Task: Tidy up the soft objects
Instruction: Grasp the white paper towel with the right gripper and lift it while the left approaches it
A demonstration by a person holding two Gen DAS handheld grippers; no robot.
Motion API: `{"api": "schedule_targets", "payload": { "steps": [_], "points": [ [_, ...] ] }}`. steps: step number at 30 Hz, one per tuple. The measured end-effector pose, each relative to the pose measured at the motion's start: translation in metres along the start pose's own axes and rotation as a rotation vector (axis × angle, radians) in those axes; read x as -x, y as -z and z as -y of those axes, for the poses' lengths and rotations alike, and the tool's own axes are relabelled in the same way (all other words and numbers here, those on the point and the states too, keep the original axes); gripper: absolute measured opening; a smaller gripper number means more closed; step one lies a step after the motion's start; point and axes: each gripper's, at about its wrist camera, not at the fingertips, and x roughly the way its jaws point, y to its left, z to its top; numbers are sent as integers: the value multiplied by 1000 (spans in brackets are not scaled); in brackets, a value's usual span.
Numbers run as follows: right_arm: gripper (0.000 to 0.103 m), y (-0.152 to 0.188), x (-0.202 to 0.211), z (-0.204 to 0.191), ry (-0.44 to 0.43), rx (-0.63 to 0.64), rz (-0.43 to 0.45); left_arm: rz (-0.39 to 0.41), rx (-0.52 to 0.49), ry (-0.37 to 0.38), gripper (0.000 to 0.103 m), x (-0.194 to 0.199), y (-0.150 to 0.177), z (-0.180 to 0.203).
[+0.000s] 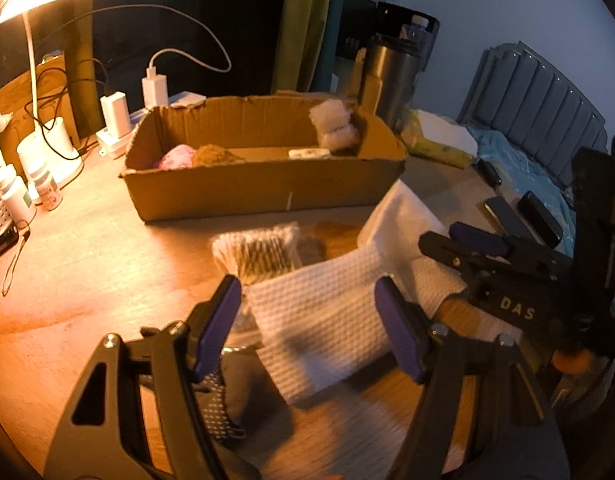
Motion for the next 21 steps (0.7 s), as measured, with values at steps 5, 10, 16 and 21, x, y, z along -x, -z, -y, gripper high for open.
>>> {"api": "schedule_targets", "payload": {
  "steps": [5,10,16,21],
  "points": [
    [53,0,-10,5,-29,6,-16,-30,-4,-6,71,-10,4,11],
    [49,5,-14,5,-52,37,-33,-80,-25,-8,71,-24,8,25],
    [12,8,-12,11,-75,39,-29,-119,-39,-36,71,-38,11,35],
    [7,9,-7,13,-74,44,-9,-143,-32,-44,71,-45,14,36]
  ]
}}
